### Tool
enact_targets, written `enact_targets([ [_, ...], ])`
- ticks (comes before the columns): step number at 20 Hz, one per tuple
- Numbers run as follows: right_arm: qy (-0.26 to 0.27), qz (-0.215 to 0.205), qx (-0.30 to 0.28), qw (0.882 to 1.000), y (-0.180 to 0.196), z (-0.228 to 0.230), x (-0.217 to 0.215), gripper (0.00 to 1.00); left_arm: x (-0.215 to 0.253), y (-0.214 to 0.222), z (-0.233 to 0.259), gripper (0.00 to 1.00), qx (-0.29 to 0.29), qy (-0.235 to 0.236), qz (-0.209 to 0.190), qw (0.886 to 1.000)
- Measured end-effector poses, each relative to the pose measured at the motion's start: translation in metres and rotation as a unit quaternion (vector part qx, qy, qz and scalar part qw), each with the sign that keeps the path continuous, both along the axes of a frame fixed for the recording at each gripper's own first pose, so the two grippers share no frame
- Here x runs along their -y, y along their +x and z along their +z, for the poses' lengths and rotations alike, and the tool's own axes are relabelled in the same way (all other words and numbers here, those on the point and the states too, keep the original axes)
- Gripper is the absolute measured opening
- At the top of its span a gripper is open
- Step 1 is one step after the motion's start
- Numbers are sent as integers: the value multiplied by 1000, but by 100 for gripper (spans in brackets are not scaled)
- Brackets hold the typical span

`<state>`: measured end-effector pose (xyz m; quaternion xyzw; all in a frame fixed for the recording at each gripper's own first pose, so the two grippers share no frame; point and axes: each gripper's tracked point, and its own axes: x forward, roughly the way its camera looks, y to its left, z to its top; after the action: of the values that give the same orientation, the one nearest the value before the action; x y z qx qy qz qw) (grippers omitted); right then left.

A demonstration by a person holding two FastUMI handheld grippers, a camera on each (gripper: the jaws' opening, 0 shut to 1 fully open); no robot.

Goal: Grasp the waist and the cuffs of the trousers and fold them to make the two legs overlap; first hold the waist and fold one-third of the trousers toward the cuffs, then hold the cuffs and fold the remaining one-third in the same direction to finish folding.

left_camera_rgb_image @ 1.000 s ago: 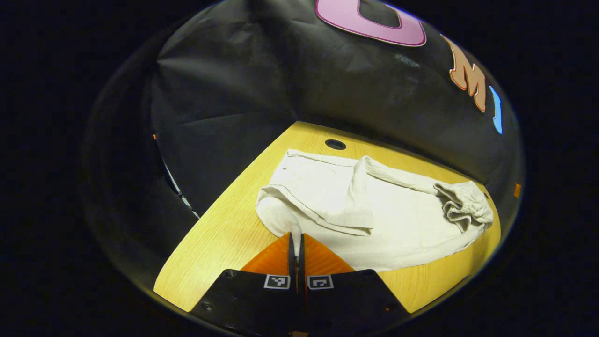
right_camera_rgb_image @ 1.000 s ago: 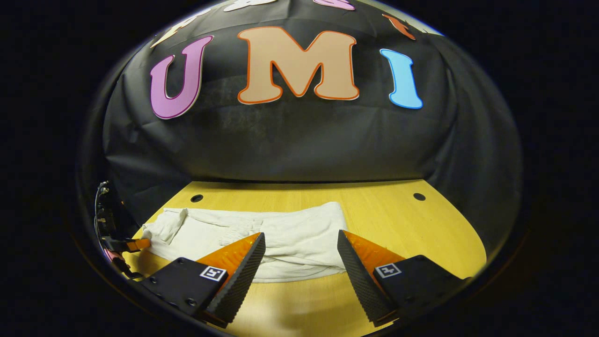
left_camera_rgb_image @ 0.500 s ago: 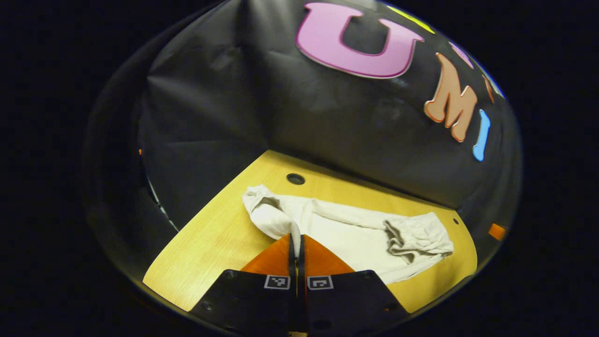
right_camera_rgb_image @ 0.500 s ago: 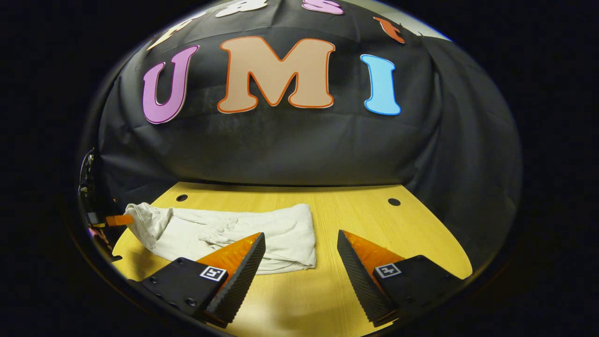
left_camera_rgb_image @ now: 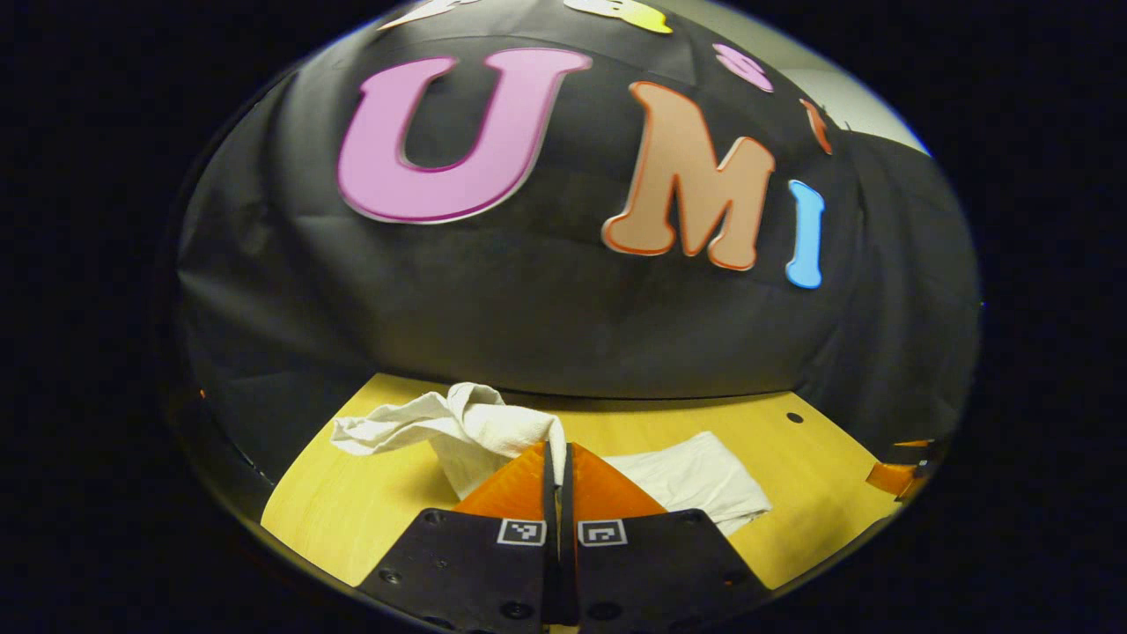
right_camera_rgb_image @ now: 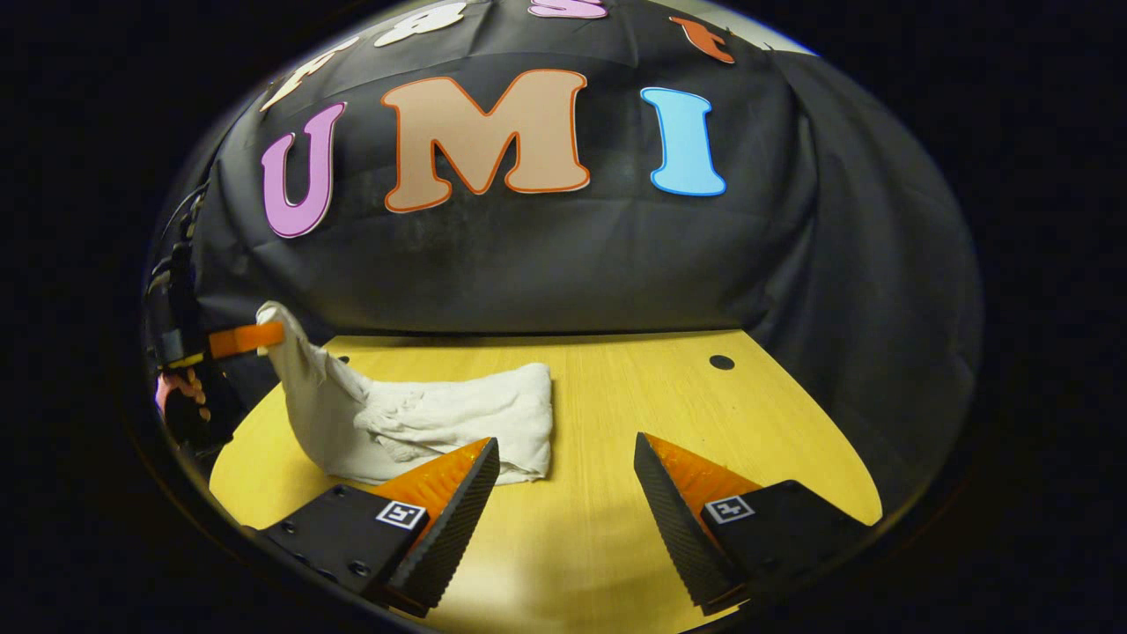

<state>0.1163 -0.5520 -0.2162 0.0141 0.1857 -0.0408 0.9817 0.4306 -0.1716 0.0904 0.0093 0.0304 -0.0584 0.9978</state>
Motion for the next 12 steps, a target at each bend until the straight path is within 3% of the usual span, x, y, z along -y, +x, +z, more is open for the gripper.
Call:
enact_targets([
  [6, 0, -2, -11, 1000, -13, -11, 49, 99, 125, 18, -8, 0, 2, 48, -78, 996],
  [12, 7, -13, -14, 1000, -20, -20, 86, 98, 195, 39, -90, 0, -53, 121, -123, 984],
])
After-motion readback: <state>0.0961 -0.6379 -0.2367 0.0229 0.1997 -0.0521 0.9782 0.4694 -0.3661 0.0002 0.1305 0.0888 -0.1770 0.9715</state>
